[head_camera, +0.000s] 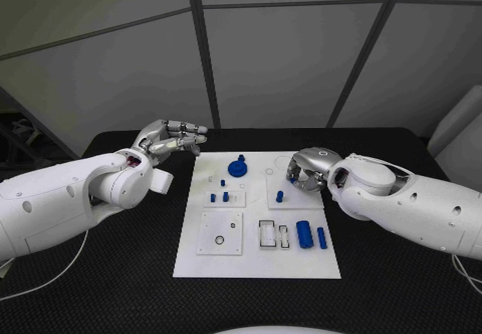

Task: Assemble the parts on the task board

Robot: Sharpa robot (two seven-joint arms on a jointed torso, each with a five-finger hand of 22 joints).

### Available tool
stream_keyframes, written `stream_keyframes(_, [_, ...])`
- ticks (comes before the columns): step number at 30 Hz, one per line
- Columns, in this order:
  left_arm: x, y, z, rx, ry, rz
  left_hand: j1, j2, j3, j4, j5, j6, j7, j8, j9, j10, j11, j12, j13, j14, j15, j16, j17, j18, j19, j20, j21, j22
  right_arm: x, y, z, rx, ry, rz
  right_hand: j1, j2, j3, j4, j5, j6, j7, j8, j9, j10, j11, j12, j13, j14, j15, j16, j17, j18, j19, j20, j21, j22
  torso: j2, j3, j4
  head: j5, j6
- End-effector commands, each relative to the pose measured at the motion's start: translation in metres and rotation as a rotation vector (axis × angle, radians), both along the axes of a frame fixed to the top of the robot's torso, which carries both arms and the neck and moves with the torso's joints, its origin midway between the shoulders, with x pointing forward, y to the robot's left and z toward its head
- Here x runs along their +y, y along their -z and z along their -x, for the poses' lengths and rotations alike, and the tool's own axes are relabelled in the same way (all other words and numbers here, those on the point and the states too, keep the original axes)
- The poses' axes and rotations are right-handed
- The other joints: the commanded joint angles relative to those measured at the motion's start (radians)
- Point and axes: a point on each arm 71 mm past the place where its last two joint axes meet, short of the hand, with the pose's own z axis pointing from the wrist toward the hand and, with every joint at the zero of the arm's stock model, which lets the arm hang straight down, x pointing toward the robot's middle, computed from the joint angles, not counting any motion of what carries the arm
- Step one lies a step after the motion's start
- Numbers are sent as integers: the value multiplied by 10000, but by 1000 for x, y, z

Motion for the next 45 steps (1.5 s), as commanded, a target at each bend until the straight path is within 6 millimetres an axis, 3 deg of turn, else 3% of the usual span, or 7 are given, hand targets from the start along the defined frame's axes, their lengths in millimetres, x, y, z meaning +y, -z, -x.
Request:
stream_keyframes(1, [0, -2, -1, -129, -35, 89, -27, 96, -51, 3, 8, -12, 62, 50, -9, -94, -1, 48, 13, -59, 26, -69, -9, -104, -56, 3, -31, -10, 2, -3, 2, -337, -43, -288, -107, 37, 66, -23, -14, 78, 1, 65, 20, 71, -17, -36, 20, 386, -86, 65, 12, -70, 64, 11, 73, 53, -3, 3, 6, -3, -5])
stream_keyframes(14, [3, -1, -2, -123, -145, 47, -22, 102, -59, -5, 9, -22, 67, 46, -10, -115, 5, 49, 10, -61, 30, -83, -20, -105, -62, 5, -33, -10, -1, -13, 13, -871, -69, -830, -310, 21, 118, -35, -55, 147, -21, 53, 32, 130, -36, -98, 20, 386, -104, 87, 24, -85, 100, 19, 143, 148, -12, -7, 1, -7, 40])
stream_keyframes(21, [5, -1, -2, -116, -201, 24, -20, 104, -67, -12, 10, -30, 72, 44, -11, -133, 11, 50, 7, -64, 34, -96, -29, -106, -67, 8, -35, -10, 3, -24, 28, -1027, -375, -1222, -329, 12, 122, -39, -59, 153, -25, 51, 33, 135, -39, -106, 20, 390, -105, 104, 47, -94, 126, 19, 172, 191, -13, -14, -2, 16, 63])
stream_keyframes(29, [3, -1, -3, -114, -179, 33, -21, 105, -72, -14, 10, -36, 77, 42, -12, -143, 14, 50, 6, -65, 37, -102, -33, -107, -70, 9, -36, -10, 30, -35, 49, -1009, -1197, -1961, -346, -3, 141, -61, -29, 155, -28, 41, 33, 142, -43, -124, 19, 392, -109, 115, 59, -98, 138, 17, 191, 219, -2, 0, 5, 85, 65])
stream_keyframes(36, [0, 0, -4, -111, -126, 54, -21, 105, -72, -14, 10, -36, 77, 42, -12, -143, 14, 50, 6, -65, 37, -102, -33, -107, -70, 9, -36, -10, 61, -41, 63, -853, -2005, -2506, -366, -2, 182, -90, 25, 157, -23, 26, 32, 148, -41, -152, 17, 394, -111, 127, 68, -99, 140, 15, 203, 233, 6, -11, 5, 217, 35])
stream_keyframes(45, [-5, 0, -4, -93, -42, 81, -27, 112, -83, -14, 10, -46, 84, 38, -13, -159, 21, 54, 4, -64, 43, -113, -43, -108, -75, 13, -38, -10, 93, -31, 69, -170, -2668, -2654, -377, -1, 207, -112, 50, 153, -18, 14, 31, 150, -37, -171, 16, 398, -110, 146, 93, -101, 144, 14, 214, 247, 22, -13, 2, 394, -79])
